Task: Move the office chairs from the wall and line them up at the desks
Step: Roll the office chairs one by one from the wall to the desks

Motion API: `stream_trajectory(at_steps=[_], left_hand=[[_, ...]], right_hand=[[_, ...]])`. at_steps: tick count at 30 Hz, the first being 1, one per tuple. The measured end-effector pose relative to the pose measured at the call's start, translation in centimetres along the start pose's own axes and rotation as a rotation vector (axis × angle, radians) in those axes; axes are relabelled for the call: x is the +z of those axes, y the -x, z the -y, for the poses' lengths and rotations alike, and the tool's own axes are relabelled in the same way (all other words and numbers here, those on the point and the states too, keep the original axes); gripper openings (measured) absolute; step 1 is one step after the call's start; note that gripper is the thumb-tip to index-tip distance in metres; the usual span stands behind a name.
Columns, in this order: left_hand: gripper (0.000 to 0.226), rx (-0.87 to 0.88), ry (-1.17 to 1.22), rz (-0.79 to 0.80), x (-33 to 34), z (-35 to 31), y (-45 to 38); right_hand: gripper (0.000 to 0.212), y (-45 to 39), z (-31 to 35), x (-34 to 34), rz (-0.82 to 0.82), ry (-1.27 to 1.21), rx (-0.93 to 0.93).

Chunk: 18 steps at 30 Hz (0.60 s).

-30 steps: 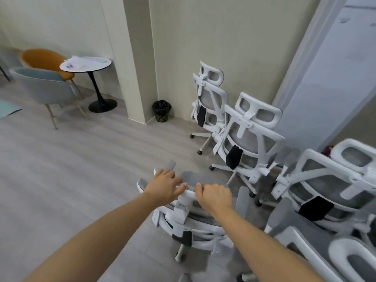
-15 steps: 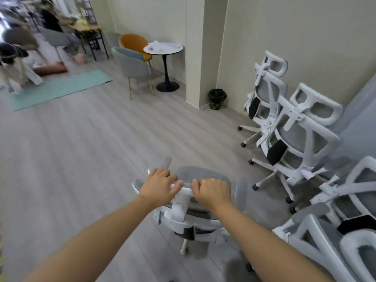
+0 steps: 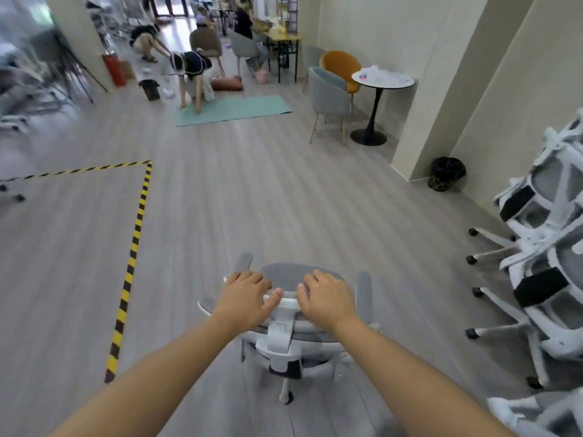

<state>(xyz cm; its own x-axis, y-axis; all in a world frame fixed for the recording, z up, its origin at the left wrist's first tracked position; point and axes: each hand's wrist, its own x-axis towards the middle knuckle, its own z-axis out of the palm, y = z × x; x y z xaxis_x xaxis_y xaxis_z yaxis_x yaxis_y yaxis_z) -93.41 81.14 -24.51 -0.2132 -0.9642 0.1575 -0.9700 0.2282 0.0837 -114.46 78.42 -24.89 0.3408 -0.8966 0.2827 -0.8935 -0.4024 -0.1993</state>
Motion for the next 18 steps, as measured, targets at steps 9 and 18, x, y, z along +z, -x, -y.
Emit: stream_trajectory(at_steps=[9,18], left_hand=[[0.053,-0.187,-0.036,-0.046,-3.1,15.7,13.3],[0.039,-0.343,-0.081,-0.176,-5.4,33.3,24.0]], right_hand=[[0.061,-1.4,19.5,5.0,0.145,0.067,-0.138],[0.052,-5.1,39.3,10.5,0.116,-0.005,-0.284]])
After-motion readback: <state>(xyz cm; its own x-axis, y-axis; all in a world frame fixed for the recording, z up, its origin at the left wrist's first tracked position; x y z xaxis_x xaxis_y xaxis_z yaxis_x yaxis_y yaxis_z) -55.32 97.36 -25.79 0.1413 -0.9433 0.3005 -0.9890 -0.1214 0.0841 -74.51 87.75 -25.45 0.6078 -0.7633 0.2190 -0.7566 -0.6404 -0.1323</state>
